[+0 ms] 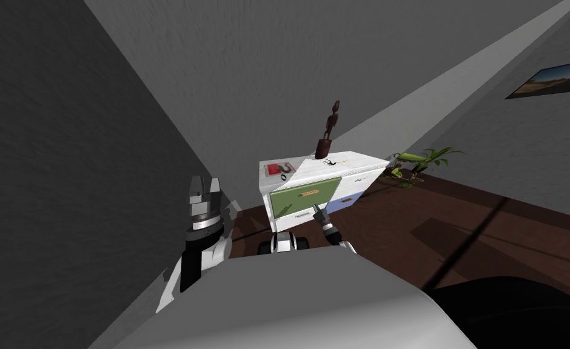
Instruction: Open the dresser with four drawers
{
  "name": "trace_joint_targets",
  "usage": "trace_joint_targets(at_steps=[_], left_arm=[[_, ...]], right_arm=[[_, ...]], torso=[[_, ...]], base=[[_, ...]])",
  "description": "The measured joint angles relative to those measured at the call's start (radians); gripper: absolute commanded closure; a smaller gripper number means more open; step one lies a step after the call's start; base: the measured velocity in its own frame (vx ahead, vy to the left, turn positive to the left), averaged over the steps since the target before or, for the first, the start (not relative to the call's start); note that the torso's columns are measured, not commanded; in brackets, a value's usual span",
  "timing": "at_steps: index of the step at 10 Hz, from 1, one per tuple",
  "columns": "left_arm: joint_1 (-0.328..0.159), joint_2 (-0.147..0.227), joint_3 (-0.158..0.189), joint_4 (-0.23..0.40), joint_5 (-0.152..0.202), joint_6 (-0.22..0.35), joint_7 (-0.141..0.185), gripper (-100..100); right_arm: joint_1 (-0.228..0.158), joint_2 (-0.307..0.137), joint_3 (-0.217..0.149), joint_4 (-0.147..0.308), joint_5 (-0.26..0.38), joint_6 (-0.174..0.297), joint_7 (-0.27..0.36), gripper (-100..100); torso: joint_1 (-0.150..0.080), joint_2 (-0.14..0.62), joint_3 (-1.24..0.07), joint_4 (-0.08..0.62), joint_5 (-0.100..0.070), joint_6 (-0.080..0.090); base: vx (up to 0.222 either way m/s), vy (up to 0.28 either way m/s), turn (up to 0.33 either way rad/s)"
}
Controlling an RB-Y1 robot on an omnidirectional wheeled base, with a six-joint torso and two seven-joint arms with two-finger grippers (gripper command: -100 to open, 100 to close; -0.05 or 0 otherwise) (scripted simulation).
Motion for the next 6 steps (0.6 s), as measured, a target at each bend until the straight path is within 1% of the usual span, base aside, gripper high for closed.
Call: trace_joint_targets(at_steps=[2, 3, 4, 6], left_arm=[[0.0, 0.0, 0.0, 0.0, 0.0, 0.0, 0.0, 0], [0.0, 0.0, 0.0, 0.0, 0.0, 0.0, 0.0, 0], [0.0, 0.0, 0.0, 0.0, 0.0, 0.0, 0.0, 0], [0.0, 0.0, 0.0, 0.0, 0.0, 0.0, 0.0, 0]], right_arm=[[0.0, -0.039, -0.002, -0.002, 0.003, 0.0, 0.008, -100], [0.0, -0.058, -0.006, 0.0, 0.004, -0.002, 0.015, -100], [0.004, -0.07, -0.008, -0.012, 0.012, 0.002, 0.028, -100], [0.013, -0.069, -0.015, -0.031, 0.028, 0.013, 0.062, -100]], torso=[[-0.001, 0.005, 0.003, 0.001, 0.0, 0.0], [-0.001, 0.007, 0.004, 0.002, 0.0, 0.0], [0.0, 0.006, 0.004, 0.002, 0.0, 0.0], [0.001, 0.007, 0.004, 0.002, 0.0, 0.0]], base=[[0.048, 0.016, 0.002], [0.106, 0.032, 0.007], [0.148, 0.068, 0.009], [0.141, 0.068, 0.005]])
